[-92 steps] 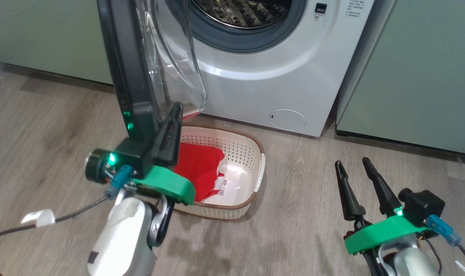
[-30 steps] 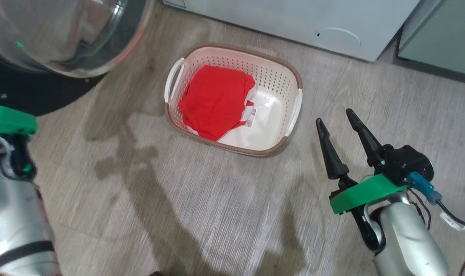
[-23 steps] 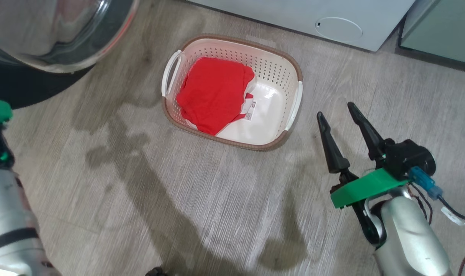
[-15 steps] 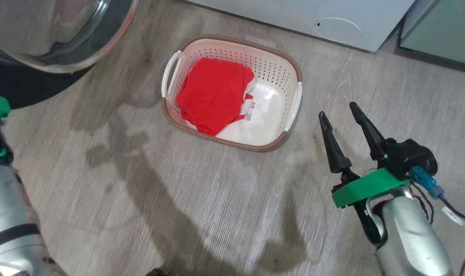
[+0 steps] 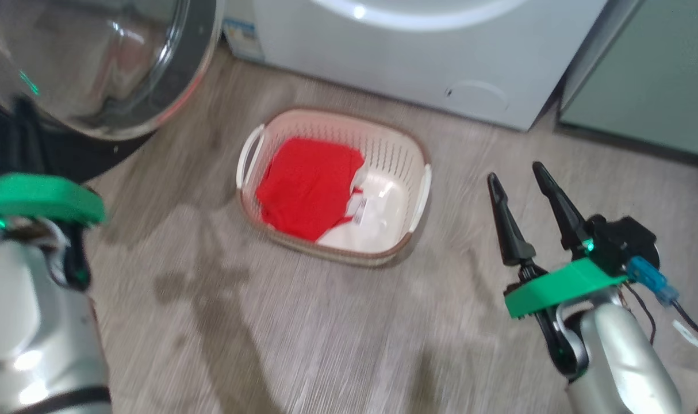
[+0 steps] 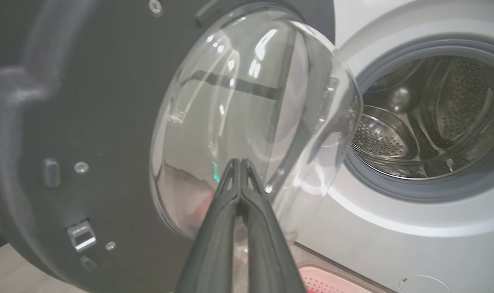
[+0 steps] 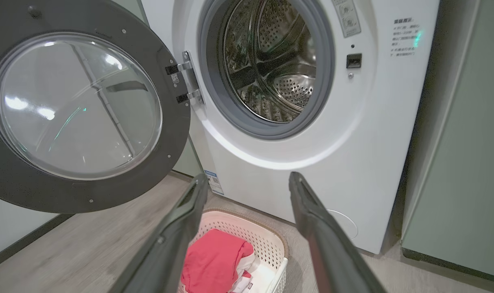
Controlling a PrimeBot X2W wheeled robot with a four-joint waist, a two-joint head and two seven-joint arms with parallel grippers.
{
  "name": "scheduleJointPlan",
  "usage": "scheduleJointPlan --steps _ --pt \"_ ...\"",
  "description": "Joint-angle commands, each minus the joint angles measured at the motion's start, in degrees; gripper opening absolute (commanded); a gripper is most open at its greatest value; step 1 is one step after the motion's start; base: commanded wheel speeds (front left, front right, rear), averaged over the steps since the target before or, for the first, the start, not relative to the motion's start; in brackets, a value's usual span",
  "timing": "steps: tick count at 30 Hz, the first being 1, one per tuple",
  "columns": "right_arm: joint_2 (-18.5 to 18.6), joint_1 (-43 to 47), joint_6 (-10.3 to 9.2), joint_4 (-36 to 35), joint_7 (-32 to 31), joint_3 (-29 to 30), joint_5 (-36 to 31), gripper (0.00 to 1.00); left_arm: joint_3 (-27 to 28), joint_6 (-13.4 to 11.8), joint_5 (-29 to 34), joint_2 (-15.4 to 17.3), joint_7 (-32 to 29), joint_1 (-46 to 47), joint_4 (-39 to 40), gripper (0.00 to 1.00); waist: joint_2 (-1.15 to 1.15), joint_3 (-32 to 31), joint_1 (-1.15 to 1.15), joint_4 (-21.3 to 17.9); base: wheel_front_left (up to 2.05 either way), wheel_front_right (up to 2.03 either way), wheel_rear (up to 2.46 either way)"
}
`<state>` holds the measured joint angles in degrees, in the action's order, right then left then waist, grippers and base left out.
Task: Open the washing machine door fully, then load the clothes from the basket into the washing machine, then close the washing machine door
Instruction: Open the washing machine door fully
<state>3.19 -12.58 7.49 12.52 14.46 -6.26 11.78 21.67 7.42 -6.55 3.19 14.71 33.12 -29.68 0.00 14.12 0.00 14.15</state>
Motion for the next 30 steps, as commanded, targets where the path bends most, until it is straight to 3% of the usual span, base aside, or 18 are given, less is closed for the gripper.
scheduleJointPlan --steps 1,11,19,30 --pt "-0.31 0.56 0.00 -1.99 0.54 -1.09 0.37 1.00 0.26 0.05 0.17 1.71 0.29 -0.59 2.33 0.00 0.00 -3.04 0.00 -1.42 0.00 0.00 0.00" --pt "-0.31 5.66 0.00 -1.81 0.54 0.18 2.49 1.00 -10.15 0.06 -1.68 0.78 0.29 -12.54 6.65 0.00 0.00 -13.65 0.00 -7.93 0.00 0.00 0.00" --pt "-0.31 9.21 0.00 -3.46 0.54 2.83 3.03 1.00 -14.00 -0.21 -3.74 -0.21 0.29 -19.93 11.77 0.00 0.00 -16.68 0.00 -13.15 0.00 0.00 0.00" --pt "-0.31 12.52 0.00 -6.27 0.54 6.39 2.69 1.00 -23.25 -4.64 -9.05 -0.30 0.29 -28.18 18.67 0.00 0.00 -17.94 0.00 -18.57 0.00 0.00 0.00"
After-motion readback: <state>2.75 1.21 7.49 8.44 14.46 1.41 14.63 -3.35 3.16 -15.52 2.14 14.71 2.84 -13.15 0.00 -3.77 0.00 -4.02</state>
